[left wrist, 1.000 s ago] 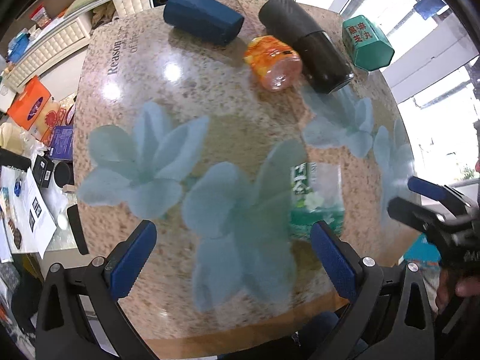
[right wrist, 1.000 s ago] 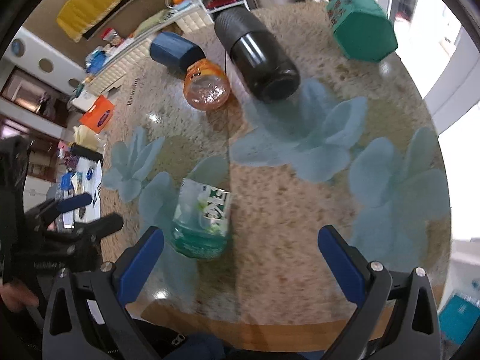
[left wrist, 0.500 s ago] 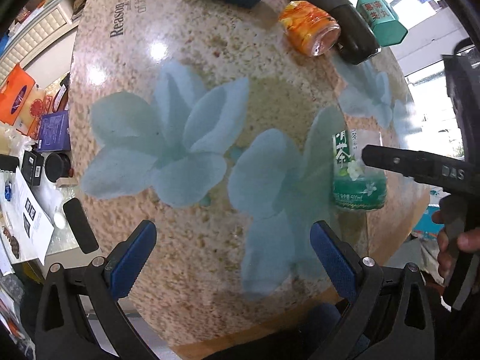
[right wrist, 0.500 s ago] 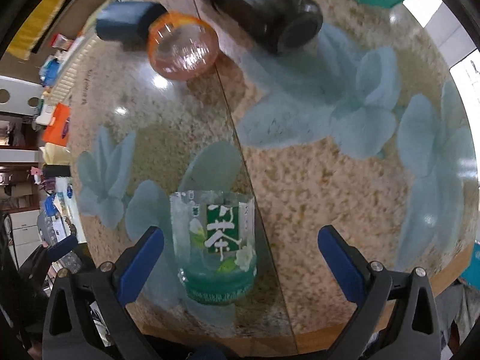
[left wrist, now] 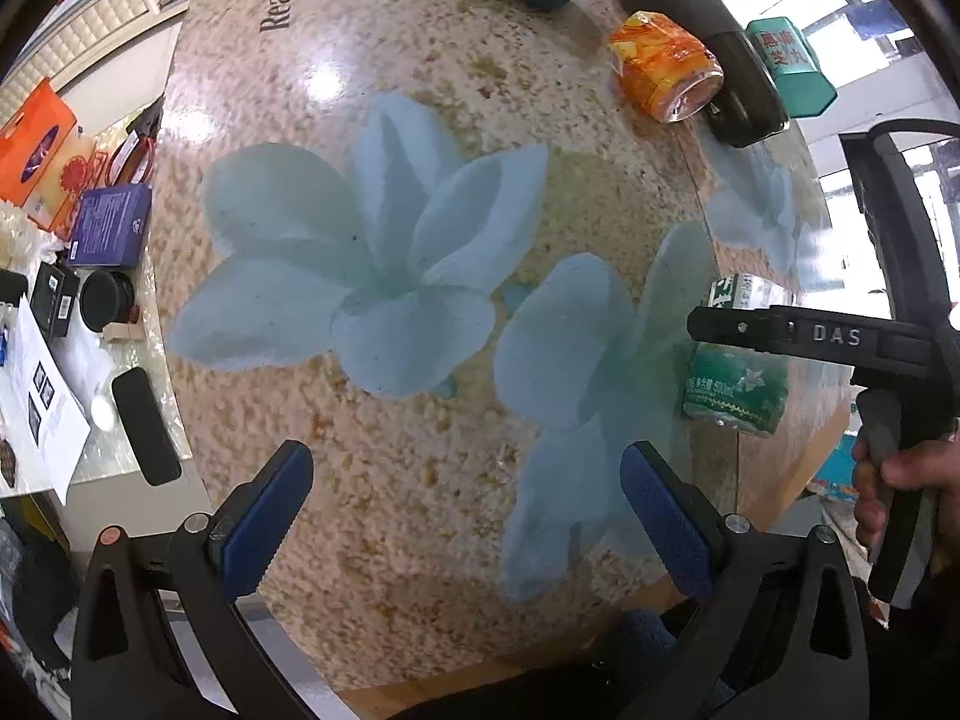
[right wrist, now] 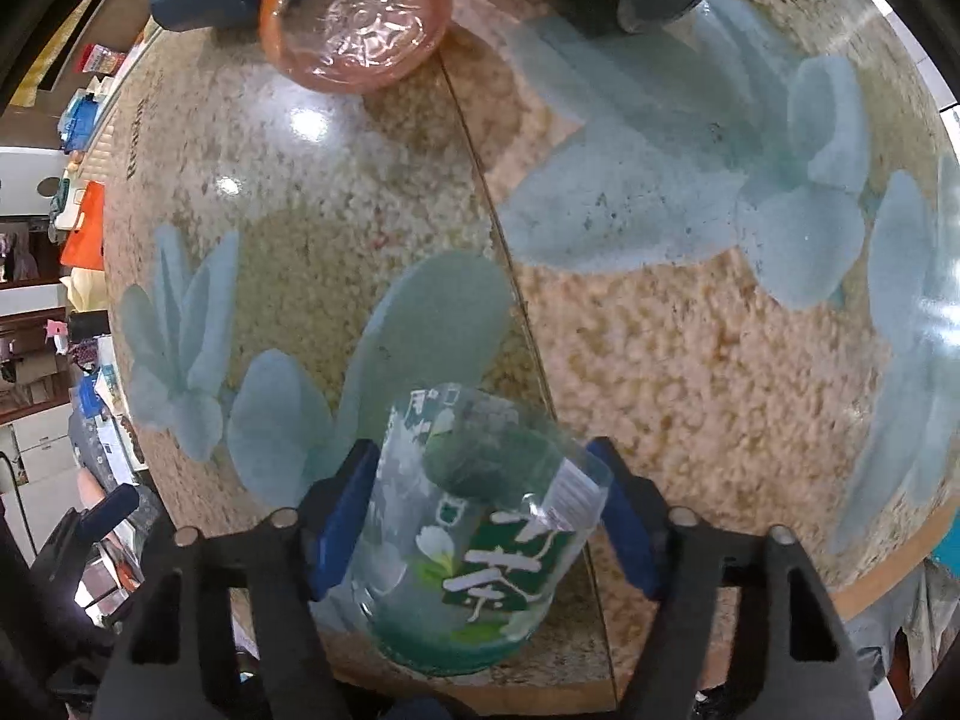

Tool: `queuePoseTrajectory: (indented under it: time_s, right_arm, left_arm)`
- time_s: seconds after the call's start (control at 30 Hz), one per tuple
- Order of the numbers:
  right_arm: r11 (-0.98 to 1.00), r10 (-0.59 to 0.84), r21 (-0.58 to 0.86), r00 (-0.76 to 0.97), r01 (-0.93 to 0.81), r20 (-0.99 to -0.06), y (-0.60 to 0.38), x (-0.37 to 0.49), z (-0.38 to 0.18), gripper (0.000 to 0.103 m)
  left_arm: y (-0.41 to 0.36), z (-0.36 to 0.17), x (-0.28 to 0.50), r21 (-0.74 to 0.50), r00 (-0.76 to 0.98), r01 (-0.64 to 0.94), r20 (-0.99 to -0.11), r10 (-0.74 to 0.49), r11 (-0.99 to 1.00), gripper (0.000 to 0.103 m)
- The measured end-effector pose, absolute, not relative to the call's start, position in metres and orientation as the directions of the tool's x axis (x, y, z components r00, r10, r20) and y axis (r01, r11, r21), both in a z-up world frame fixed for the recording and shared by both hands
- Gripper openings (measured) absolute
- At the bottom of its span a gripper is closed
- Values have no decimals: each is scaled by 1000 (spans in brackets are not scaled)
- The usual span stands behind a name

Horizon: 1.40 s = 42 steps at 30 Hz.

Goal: Flip cup upright
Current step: 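Grasp the upright cup with the right gripper and lift it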

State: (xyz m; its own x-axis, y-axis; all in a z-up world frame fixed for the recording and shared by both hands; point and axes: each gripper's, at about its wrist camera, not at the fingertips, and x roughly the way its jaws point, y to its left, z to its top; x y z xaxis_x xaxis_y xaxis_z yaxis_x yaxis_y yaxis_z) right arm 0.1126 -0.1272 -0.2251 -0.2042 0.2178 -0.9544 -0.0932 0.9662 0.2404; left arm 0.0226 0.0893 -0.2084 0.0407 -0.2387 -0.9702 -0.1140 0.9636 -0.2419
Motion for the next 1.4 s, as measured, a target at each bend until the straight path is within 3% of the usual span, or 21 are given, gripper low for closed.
queuePoseTrajectory:
  time_s: [0.47,0.77,1.07,1.4]
  right_arm:
    - [925,333,351,-134,-147,-933,-141,107,-205,62]
    - [900,236,165,132,-403,-963,-140,104,-187,61]
    - [841,269,0,418,-542,-867,-148,68,-187,59]
    - [843,342,48,466,-535,-816,-155,55,-202,58]
  left_arm:
    - [76,-206,15,-237,43,-131,-971,-234,963,103]
    - [66,-207,13,-245,78,-156,-969,-235,957,103]
    - [43,-206,11,-240,160,-109,-962,-221,965,103]
    - [32,-212,-3,-175,150,-68,-975,-164,982,103]
